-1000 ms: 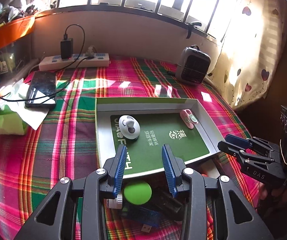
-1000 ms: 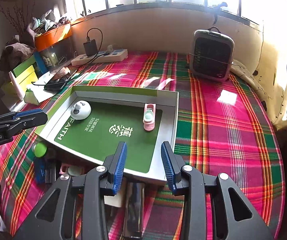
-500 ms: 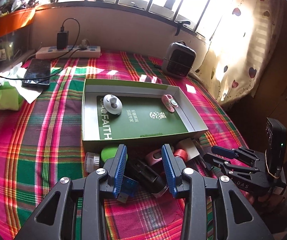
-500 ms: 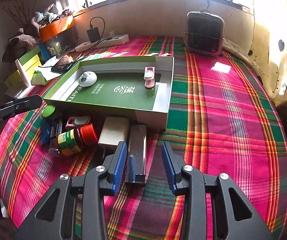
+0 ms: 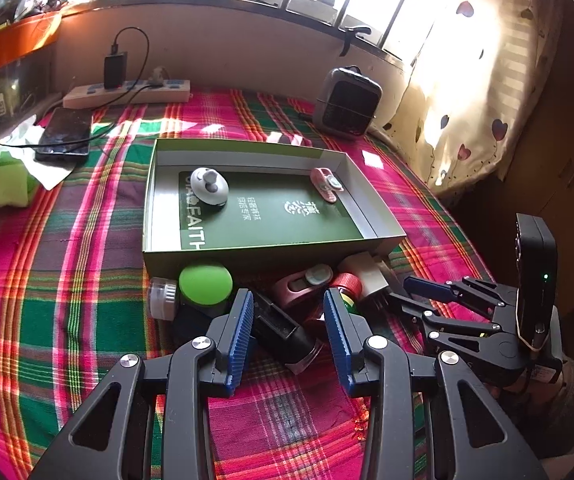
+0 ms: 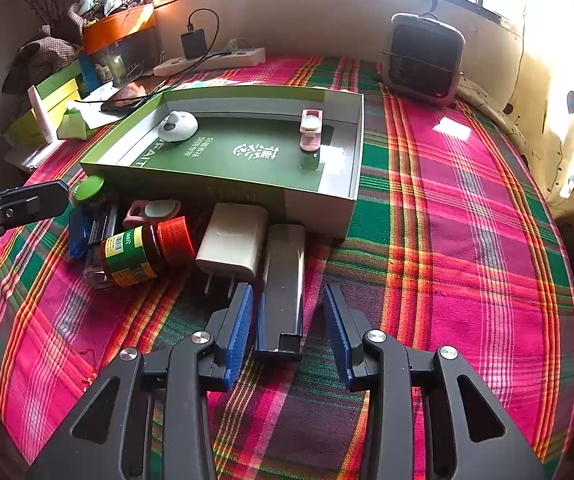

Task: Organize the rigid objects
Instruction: 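Grasp the red-capped brown bottle with the left tool while the right tool grasps the silver bar, then carry the brown bottle and silver bar over the green box with both tools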

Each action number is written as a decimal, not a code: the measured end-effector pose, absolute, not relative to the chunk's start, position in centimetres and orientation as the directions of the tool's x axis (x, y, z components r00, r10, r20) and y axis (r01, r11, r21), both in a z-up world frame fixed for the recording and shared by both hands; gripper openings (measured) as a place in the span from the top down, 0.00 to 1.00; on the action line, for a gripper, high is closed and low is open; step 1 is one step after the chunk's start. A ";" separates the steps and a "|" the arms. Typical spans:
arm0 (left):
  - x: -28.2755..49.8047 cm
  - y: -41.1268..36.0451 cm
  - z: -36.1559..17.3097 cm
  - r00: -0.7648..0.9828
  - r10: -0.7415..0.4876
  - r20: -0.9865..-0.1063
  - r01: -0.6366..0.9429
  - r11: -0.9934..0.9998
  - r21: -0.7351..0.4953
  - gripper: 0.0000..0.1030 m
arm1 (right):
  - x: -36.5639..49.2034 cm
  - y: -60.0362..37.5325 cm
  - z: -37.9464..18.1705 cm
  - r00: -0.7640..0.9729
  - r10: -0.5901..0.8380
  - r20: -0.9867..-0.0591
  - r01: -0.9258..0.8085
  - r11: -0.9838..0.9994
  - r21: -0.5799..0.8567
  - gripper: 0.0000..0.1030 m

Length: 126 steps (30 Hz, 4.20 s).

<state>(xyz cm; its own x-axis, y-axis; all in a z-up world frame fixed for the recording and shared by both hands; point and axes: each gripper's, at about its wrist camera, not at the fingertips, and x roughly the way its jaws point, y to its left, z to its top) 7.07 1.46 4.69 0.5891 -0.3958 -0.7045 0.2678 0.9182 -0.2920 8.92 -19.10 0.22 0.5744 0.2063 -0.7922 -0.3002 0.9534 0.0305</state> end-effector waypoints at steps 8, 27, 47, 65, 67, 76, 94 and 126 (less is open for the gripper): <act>7.0 -0.3 4.4 0.564 -0.402 -0.722 0.306 0.913 -0.269 0.61 | 8.8 -19.1 0.2 0.583 0.190 -0.790 -0.302 0.953 0.007 0.67; 8.3 -5.2 2.5 0.492 -0.380 -0.784 0.375 0.905 -0.203 0.61 | 7.7 -22.7 0.4 0.593 0.173 -0.787 -0.257 0.966 0.019 0.76; 8.7 -7.2 1.1 0.492 -0.311 -0.813 0.353 0.925 -0.140 0.61 | 7.0 -23.5 0.3 0.599 0.158 -0.785 -0.235 0.972 0.017 0.76; 8.5 -6.6 1.1 0.506 -0.306 -0.806 0.322 0.934 -0.153 0.70 | 7.0 -23.5 0.3 0.599 0.160 -0.784 -0.235 0.972 0.019 0.76; 8.6 -6.5 1.1 0.506 -0.306 -0.806 0.322 0.934 -0.153 0.70 | 7.0 -23.5 0.3 0.600 0.159 -0.784 -0.235 0.972 0.018 0.76; 8.5 -6.3 1.2 0.510 -0.317 -0.800 0.315 0.934 -0.170 0.70 | 7.0 -23.6 0.4 0.598 0.167 -0.784 -0.232 0.972 0.030 0.76; 7.6 -4.9 3.0 0.554 -0.329 -0.765 0.294 0.937 -0.190 0.70 | 6.5 -23.6 2.0 0.627 0.191 -0.755 -0.230 0.972 0.055 0.76; 14.0 1.2 5.3 0.608 -0.267 -0.748 0.183 0.963 -0.196 0.70 | 13.9 -18.9 5.2 0.626 0.261 -0.735 -0.312 0.948 0.072 0.76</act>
<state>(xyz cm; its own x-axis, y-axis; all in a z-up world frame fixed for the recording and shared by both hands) 13.98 1.20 5.28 0.6080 -0.2674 -0.7475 0.1829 0.9634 -0.1959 13.93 -18.86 5.25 0.6257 0.2613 -0.7350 -0.3116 0.9475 0.0715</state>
